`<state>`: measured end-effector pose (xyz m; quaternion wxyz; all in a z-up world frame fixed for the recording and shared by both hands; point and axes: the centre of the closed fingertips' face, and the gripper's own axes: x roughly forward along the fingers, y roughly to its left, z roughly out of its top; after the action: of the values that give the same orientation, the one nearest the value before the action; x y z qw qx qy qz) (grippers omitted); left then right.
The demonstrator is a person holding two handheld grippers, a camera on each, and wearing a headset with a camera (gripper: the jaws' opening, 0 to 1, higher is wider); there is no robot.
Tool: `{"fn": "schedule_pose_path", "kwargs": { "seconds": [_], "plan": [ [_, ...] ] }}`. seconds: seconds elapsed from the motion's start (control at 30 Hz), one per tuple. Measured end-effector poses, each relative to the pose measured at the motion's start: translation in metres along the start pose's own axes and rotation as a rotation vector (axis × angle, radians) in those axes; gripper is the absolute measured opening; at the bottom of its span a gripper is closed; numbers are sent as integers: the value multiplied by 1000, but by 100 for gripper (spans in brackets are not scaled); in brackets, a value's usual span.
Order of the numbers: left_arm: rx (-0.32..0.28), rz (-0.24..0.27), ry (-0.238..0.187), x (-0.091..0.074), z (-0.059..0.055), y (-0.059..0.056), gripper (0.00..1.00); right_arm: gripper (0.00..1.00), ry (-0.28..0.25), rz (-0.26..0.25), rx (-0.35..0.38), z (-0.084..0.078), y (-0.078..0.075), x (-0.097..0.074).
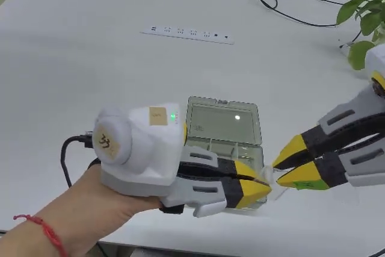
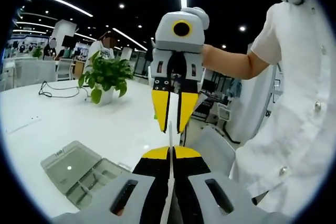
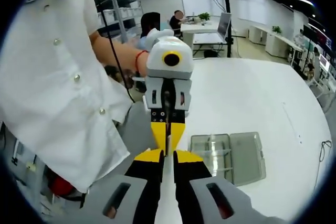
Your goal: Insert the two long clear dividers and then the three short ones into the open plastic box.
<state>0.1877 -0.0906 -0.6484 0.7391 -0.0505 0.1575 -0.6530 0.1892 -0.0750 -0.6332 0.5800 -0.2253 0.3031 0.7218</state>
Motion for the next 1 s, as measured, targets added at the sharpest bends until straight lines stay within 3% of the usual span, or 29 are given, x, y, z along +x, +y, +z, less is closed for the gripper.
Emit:
{"fn": "schedule_pose_path", "kwargs": {
  "seconds": [0.43, 0.8, 1.0],
  "plan": [
    [-12, -4, -15, -2, -2, -2, 0, 3, 12, 56, -14, 2, 8, 7],
    [-20, 8, -17, -4, -5, -3, 0, 2, 16, 55, -20, 1, 11, 10],
    [-33, 44, -18, -11, -8, 2, 3, 2, 8, 33, -27, 5, 10, 6]
  ]
}}
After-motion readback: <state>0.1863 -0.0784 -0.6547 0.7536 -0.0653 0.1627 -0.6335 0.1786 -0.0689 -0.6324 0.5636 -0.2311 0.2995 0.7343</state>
